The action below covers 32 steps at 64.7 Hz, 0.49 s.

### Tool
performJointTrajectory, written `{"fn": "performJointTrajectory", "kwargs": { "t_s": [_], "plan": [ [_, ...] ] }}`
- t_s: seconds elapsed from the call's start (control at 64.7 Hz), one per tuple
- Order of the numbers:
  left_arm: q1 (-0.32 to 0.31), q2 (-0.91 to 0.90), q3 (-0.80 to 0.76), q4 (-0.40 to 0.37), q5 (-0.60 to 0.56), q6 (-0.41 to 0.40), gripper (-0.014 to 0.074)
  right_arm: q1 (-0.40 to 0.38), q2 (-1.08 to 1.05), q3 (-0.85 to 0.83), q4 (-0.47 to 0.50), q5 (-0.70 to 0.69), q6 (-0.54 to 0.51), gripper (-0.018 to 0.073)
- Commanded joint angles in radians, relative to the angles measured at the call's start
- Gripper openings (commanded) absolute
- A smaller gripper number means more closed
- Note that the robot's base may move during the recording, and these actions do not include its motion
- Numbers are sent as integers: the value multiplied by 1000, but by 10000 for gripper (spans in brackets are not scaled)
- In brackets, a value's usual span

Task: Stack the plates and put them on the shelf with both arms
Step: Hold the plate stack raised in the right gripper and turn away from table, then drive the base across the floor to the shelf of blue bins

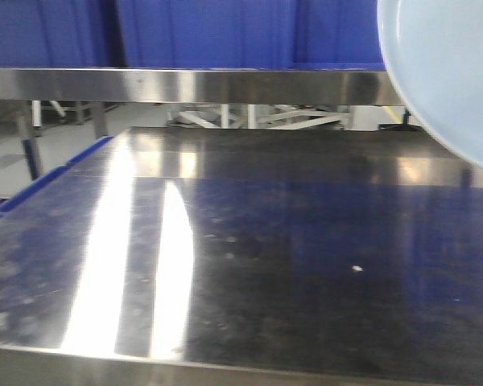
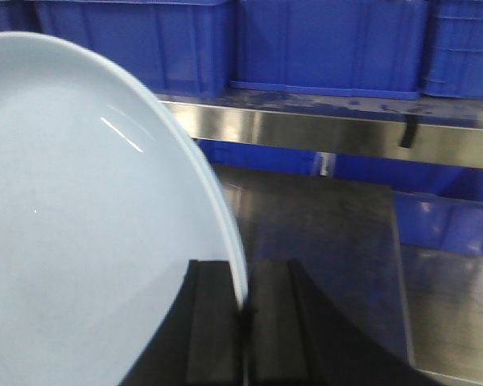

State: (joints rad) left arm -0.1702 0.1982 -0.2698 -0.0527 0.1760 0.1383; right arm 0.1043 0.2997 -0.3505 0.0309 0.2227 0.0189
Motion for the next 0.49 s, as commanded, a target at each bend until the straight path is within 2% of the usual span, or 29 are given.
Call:
{"fn": "performJointTrajectory", "kwargs": {
  "t_s": [0.0, 0.479],
  "plan": [
    [-1, 10, -31, -11, -92, -4, 82, -5, 4, -29, -2, -98, 1, 52],
    [-1, 10, -31, -11, -92, -4, 82, -5, 4, -29, -2, -98, 1, 52]
  ]
}}
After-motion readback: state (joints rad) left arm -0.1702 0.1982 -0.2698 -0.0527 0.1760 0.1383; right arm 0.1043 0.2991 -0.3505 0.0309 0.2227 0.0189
